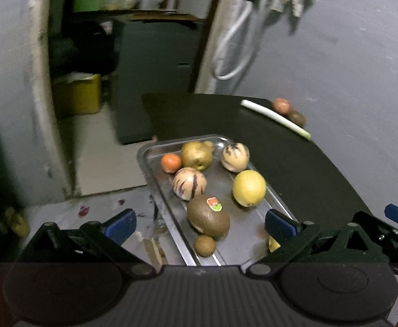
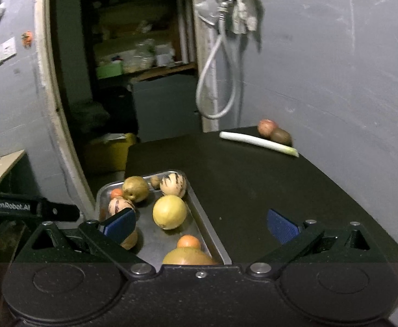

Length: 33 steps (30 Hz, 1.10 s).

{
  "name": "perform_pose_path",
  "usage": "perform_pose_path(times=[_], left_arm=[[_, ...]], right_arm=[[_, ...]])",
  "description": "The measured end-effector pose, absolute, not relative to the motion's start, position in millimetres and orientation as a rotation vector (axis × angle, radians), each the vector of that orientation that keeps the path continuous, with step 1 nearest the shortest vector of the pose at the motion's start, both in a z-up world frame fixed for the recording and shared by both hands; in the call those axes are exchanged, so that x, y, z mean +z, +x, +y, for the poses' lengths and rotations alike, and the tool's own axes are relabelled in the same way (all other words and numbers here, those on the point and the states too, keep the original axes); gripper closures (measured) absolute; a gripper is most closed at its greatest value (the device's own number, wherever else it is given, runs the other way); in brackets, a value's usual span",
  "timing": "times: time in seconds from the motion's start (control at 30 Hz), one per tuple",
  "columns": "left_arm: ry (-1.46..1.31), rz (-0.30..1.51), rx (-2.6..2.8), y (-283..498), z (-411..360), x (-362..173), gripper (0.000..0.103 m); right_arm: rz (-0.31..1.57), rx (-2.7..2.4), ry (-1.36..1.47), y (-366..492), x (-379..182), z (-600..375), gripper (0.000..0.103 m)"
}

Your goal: Organize fruits

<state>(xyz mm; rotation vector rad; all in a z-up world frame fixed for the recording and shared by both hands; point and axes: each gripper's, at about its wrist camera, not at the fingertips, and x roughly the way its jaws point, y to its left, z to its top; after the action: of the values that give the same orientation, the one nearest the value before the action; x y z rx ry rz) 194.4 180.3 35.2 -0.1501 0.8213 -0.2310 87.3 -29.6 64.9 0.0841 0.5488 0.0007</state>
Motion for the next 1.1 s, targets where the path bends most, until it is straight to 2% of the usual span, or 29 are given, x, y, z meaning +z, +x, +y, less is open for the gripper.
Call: perform_pose_path(times=[0.4,1.1], left_arm=[[-0.196,0.710,-0.019,134.0,145.8,44.7,0.001],[-0.218,0.697,0.132,50.9,128.3,53.8,0.001]], right_arm=[[0.494,0.183,0.034,81.4,62.3,-67.2,0.001],[0.460,0.222,0.034,28.5,64.7,-86.5,0.001]])
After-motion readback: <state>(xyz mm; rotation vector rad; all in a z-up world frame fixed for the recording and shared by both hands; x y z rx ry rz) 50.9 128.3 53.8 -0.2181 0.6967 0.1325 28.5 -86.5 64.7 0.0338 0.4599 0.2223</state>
